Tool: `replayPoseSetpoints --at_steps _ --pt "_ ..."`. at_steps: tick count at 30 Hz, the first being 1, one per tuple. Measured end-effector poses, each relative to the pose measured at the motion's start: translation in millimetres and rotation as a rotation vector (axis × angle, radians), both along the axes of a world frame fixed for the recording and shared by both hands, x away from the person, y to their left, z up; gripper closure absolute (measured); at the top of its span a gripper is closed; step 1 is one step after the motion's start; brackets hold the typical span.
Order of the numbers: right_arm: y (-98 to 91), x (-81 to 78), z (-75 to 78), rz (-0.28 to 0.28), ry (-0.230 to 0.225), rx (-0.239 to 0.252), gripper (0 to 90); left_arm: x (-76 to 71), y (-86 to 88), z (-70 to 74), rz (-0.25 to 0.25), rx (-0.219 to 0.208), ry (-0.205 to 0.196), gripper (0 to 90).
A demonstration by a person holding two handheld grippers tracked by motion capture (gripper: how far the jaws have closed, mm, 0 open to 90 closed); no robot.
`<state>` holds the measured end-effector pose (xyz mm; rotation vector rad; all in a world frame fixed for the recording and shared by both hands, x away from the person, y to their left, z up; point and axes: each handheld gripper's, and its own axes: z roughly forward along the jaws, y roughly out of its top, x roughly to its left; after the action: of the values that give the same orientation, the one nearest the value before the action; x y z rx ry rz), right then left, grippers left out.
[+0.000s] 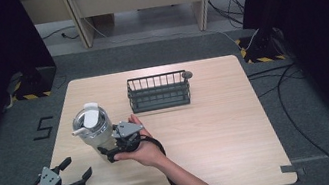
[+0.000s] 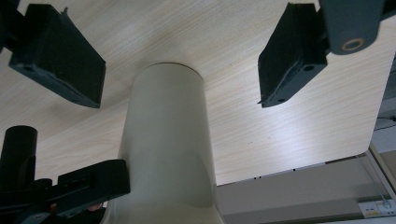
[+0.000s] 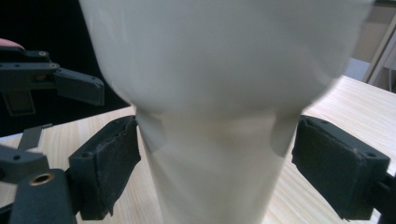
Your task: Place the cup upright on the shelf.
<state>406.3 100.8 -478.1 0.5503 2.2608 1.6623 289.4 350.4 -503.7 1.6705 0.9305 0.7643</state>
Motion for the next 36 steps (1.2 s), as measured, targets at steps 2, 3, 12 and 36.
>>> replayPoseSetpoints --at_steps 2,3,12,36 --pt "2.4 1.6 -0.2 0.005 -0.010 -0.003 12.8 0.2 0.0 -0.2 -0.001 -0.001 0.001 14.5" --pt "3.0 2.1 -0.3 0.007 -0.011 -0.003 12.5 0.2 0.0 -0.3 -0.001 -0.001 0.001 14.5" --pt "12.6 8.6 -3.3 0.021 -0.034 0.021 9.0 0.2 0.2 -0.5 -0.002 -0.002 0.002 14.5" --pt "19.3 11.3 -9.1 0.017 -0.061 0.060 10.4 0.8 0.3 -1.6 -0.009 -0.011 0.008 14.6"
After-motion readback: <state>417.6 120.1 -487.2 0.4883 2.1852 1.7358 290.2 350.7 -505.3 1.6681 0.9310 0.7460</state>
